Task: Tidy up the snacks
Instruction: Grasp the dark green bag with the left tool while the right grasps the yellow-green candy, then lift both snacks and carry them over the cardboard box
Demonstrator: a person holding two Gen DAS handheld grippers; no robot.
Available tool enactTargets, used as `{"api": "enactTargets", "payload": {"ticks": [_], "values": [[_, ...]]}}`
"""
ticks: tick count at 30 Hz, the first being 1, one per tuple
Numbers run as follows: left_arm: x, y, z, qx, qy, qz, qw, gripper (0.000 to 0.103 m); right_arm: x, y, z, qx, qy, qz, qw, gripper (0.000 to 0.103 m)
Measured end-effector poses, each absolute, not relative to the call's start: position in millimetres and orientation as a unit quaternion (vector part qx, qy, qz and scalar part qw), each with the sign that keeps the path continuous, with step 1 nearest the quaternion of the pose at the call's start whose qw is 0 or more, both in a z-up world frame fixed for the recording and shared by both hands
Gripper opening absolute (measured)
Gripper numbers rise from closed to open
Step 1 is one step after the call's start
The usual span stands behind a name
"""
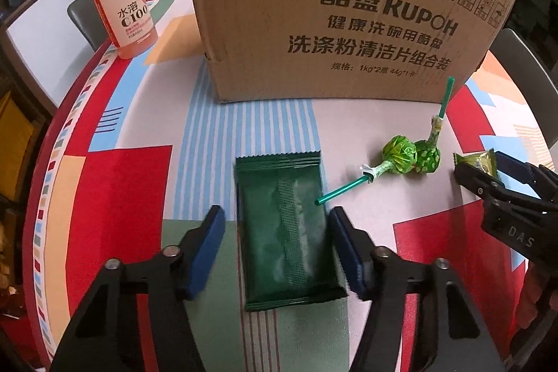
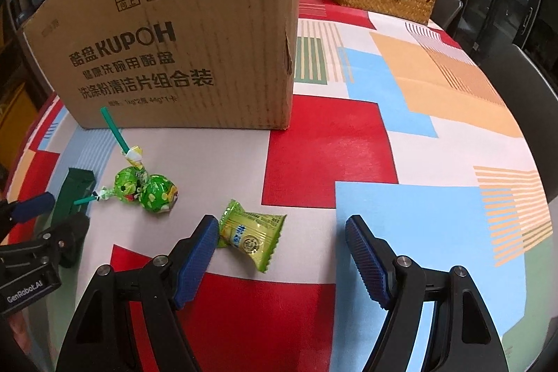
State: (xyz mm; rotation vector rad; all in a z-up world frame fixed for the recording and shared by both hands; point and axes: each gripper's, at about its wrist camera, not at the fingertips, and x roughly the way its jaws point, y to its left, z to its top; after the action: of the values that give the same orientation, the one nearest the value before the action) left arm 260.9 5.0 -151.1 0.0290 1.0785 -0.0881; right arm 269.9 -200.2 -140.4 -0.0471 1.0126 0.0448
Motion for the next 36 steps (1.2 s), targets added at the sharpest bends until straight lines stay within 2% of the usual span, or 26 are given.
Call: {"api": "enactTargets", "payload": {"ticks": [1,4,9,23,36], "values": [[261.1,5.0,-150.6,0.014,0.512,-0.043,0.858,0.047,269.0,-200.2,-140.6,-0.022,0.486,0.022,0.874,0.073],[261.6,6.7,-150.2,0.012,0.511,-0.045,0.858,0.044,270.2,-200.1,-140.2,-0.020,0.481,0.024,0.876,0.060],[255.6,6.2,-148.6,0.011,0.510,-0.047,0.859,0.044,269.5,-196.3,-137.9,-0.022,0.478,0.039,0.877,0.026],[223.7,14.0,-122.2,-0.007,0.484,-0.045,0.874,0.044,243.9,-175.5,-112.6,-0.030,0.455,0.075,0.887,0.024],[199.4,12.8,-64.6,-0.012,0.422,-0.064,0.904,0.044,224.4,-164.9,-71.2,-0.021,0.415,0.112,0.903,0.024]]}}
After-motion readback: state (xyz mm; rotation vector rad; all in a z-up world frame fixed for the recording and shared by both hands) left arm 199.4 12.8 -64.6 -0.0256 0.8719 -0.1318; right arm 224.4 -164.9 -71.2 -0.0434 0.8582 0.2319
